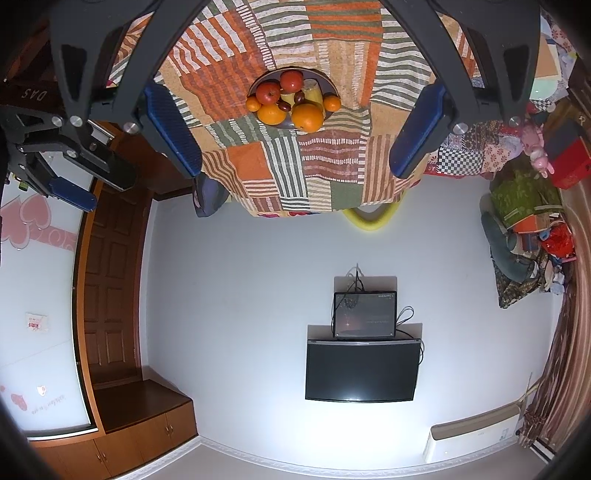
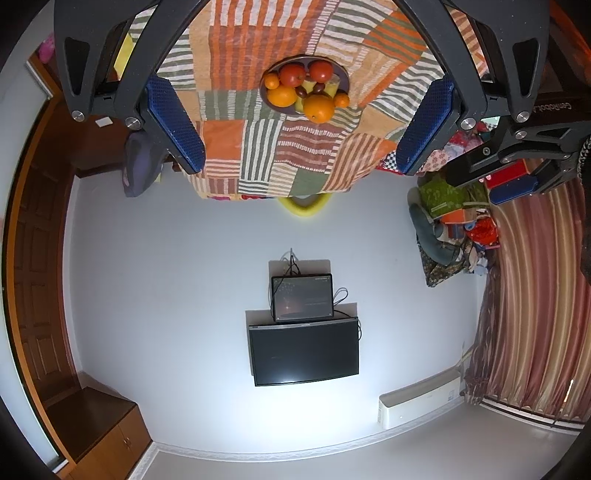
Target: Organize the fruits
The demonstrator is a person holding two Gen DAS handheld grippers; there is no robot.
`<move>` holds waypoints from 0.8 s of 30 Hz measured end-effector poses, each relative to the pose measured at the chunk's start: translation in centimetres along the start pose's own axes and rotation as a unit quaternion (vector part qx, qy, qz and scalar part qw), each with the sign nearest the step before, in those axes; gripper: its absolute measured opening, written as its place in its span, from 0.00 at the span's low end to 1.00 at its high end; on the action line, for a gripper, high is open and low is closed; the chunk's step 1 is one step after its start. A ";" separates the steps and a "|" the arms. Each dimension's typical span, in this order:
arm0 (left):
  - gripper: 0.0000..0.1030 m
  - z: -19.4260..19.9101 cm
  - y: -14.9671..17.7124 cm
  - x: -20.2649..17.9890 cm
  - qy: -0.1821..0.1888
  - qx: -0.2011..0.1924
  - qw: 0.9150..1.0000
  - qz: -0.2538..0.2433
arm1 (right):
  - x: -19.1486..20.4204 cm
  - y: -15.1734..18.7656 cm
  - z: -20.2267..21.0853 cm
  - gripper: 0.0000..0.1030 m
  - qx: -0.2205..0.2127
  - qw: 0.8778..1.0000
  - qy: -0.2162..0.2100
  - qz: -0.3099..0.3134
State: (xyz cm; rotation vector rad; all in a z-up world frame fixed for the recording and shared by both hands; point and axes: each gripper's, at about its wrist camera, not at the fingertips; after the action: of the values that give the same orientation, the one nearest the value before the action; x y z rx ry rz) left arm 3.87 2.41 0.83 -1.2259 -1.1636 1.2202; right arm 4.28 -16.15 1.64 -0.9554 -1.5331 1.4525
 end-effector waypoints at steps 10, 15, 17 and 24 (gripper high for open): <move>1.00 -0.1 0.0 -0.1 0.008 0.004 1.000 0.003 | 0.0 -0.1 0.0 1.00 -0.002 1.000 0.002 -0.003; 1.00 -0.3 0.0 0.1 0.010 0.008 1.000 0.010 | -0.1 -0.1 0.0 1.00 -0.002 1.000 0.003 -0.004; 1.00 -0.3 0.0 0.1 0.009 0.008 1.000 0.012 | -0.2 -0.1 0.0 1.00 -0.003 1.000 0.002 -0.005; 1.00 -0.5 0.2 0.2 0.003 0.009 1.000 0.016 | -0.4 0.0 -0.2 1.00 0.001 1.000 0.007 -0.006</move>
State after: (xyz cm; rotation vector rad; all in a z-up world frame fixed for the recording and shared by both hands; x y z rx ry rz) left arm 4.42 2.64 0.63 -1.2371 -1.1308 1.2472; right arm 4.65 -16.44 1.58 -0.9514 -1.5256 1.4359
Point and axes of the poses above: each gripper's, at about its wrist camera, not at the fingertips, and z roughly against the way its jaws point, x to its left, y to its underside, and after that the axes turned 12 degrees about -x, right-handed
